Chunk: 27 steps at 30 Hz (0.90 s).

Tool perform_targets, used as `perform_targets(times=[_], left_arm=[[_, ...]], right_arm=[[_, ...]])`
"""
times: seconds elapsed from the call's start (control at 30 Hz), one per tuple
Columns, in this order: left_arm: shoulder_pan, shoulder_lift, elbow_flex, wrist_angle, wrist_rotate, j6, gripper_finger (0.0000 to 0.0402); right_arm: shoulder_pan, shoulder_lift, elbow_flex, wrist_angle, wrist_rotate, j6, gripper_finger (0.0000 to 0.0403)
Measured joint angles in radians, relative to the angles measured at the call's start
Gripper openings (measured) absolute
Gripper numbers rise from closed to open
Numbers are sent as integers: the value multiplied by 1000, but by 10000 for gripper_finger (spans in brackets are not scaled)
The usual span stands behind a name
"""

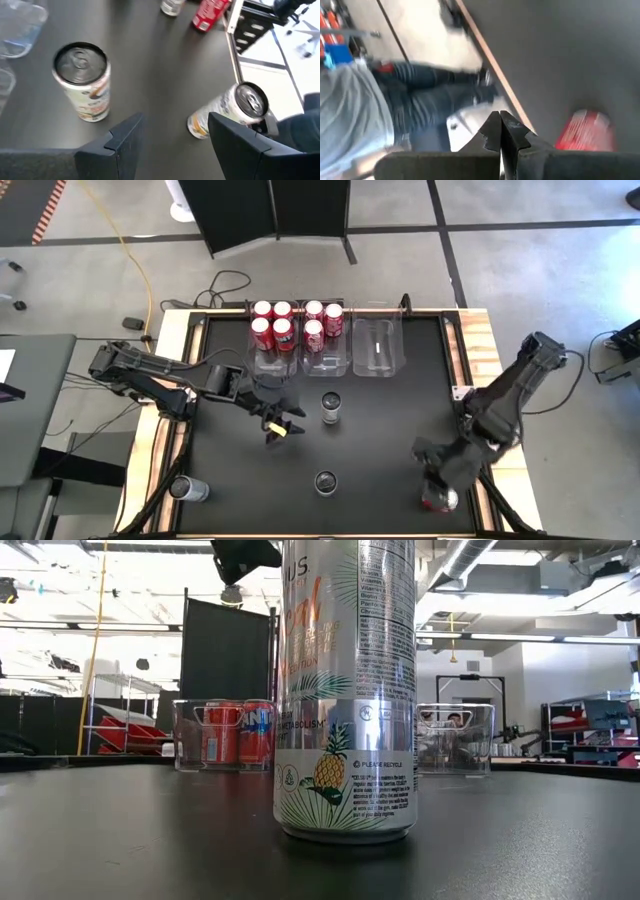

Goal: Sort soda cans
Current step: Put the red and white soda can into the middle transparent bin

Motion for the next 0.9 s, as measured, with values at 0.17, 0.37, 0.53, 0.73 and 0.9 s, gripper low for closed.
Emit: perform_targets(times=[0.17,0.37,0.53,0.73,0.9], left_arm=[[-4,0,0,23,-57,-24,213],[-3,6,-13,94,-82,4,213],[-2,28,-26,124,-100,3,213],[2,64,-24,150,-174,1,213],[6,101,-26,137,-189,-39,213]], right_arm=[[117,60,0,10,-115,182,15],[244,88,1,32,-195,326,19],[280,88,1,1,-175,392,30],[308,88,1,-161,-275,487,48],[327,88,1,-212,-334,507,60]])
